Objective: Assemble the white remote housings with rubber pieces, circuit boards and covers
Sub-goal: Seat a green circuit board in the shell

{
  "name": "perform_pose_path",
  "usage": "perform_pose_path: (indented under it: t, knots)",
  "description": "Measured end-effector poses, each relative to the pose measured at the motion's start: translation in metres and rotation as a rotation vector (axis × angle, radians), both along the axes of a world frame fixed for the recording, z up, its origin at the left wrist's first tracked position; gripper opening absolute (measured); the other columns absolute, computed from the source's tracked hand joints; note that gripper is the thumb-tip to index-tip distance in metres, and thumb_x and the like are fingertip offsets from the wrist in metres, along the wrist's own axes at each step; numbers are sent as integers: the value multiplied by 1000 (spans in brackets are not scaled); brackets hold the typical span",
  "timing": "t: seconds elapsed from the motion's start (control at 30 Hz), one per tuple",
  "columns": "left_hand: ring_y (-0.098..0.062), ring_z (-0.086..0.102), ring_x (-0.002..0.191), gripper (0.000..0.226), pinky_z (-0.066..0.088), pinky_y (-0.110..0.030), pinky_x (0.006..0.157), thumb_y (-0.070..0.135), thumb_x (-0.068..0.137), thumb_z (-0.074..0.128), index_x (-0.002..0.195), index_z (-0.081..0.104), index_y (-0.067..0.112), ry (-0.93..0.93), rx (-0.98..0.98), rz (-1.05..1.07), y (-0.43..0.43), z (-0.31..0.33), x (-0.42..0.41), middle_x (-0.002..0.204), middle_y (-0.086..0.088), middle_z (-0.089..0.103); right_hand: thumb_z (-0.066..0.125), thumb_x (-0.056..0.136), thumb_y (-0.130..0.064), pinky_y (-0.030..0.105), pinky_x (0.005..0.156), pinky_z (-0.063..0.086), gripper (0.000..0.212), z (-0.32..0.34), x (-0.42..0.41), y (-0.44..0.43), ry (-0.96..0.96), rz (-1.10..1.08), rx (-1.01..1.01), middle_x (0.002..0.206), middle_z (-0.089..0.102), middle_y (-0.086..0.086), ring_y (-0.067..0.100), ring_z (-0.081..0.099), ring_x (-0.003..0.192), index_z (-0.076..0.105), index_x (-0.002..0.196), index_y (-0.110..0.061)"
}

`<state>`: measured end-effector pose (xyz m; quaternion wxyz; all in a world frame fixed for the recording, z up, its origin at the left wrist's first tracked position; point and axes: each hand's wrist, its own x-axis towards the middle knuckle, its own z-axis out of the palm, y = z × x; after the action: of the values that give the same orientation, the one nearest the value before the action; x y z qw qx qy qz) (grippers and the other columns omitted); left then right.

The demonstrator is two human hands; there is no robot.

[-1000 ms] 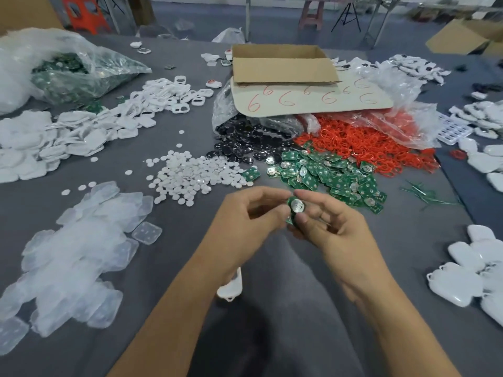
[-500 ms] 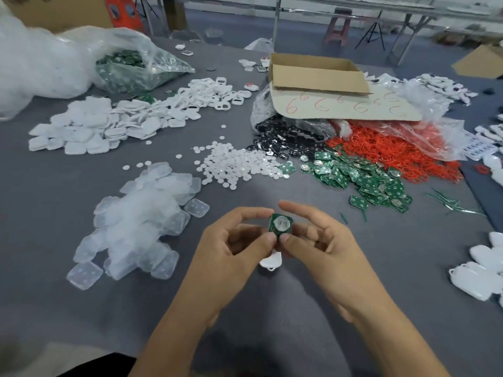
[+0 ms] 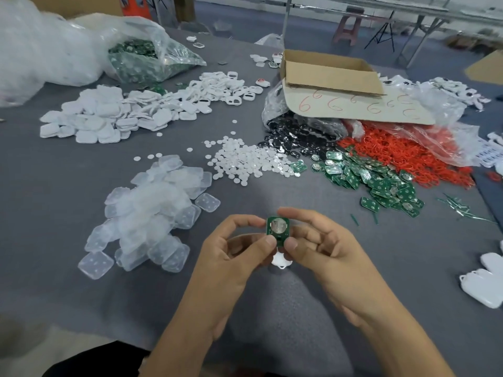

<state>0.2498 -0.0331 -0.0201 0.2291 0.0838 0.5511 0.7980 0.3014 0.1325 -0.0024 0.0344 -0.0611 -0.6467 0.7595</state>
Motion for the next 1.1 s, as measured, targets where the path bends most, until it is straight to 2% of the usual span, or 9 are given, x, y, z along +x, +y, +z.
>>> perform_pose_path:
  t: [0.2, 0.3, 0.37, 0.47, 0.57, 0.7, 0.87, 1.0, 1.1]
  knots:
    - [-18, 74, 86, 18, 58, -24, 80, 10, 89, 74, 99, 74, 25, 90, -91, 31, 4, -8, 0, 96, -10, 79, 61, 91, 9, 29, 73, 55, 37, -6, -1, 1, -14, -88, 72, 89, 74, 12, 21, 68, 74, 69, 118, -16]
    - [-13, 75, 93, 23, 55, -19, 81, 5, 93, 70, 99, 78, 26, 221, -197, 31, 8, -10, -4, 97, 1, 79, 65, 92, 1, 34, 74, 55, 20, -5, 0, 6, -41, -37, 206, 80, 71, 10, 20, 66, 72, 70, 108, -10]
    - [-7, 73, 96, 30, 53, -15, 83, 3, 96, 66, 102, 80, 29, 320, -301, -39, 10, -8, -11, 100, 9, 78, 69, 91, -10, 44, 73, 53, 6, -3, -1, 11, -79, 6, 333, 76, 66, 18, 22, 62, 71, 68, 97, -8]
    - [-4, 72, 97, 37, 54, -17, 87, 5, 97, 65, 112, 76, 36, 414, -372, -170, 13, -3, -27, 101, 15, 76, 70, 91, -11, 47, 69, 49, 10, 1, -6, 17, -59, 11, 461, 75, 61, 20, 23, 57, 68, 66, 99, -16]
    - [-13, 74, 94, 36, 60, -31, 87, 10, 94, 72, 118, 70, 36, 300, -303, -93, 19, -6, -35, 97, 4, 75, 66, 93, -3, 40, 64, 47, 21, -1, -10, 18, -14, -48, 370, 69, 65, 6, 23, 59, 64, 69, 108, -18]
    - [-15, 75, 89, 28, 60, -35, 86, 12, 95, 71, 114, 70, 32, 283, -301, -66, 24, -11, -37, 91, 1, 77, 66, 93, -2, 31, 65, 53, 8, -8, -13, 17, -36, -115, 247, 78, 72, 6, 16, 67, 67, 68, 99, -6]
    - [-4, 73, 88, 20, 54, -17, 77, 21, 94, 74, 109, 68, 33, 430, -389, -31, 31, -13, -53, 90, 10, 78, 68, 91, -2, 31, 65, 48, 12, -10, -20, 25, -122, -96, 290, 69, 69, 2, 16, 62, 65, 65, 101, -9]
    - [-2, 73, 91, 18, 53, -17, 80, 16, 92, 75, 105, 70, 28, 431, -410, 72, 40, -26, -49, 92, 12, 77, 71, 88, -2, 20, 59, 47, 10, -17, -24, 24, -147, -111, 291, 69, 69, 0, 10, 59, 59, 69, 95, -8]
    - [0, 68, 100, 31, 50, -14, 85, 22, 89, 78, 116, 69, 33, 468, -480, 69, 33, -35, -47, 103, 17, 73, 69, 89, 1, 28, 62, 47, 8, -23, -27, 29, -190, -149, 290, 66, 68, 8, 14, 58, 59, 70, 91, -7]
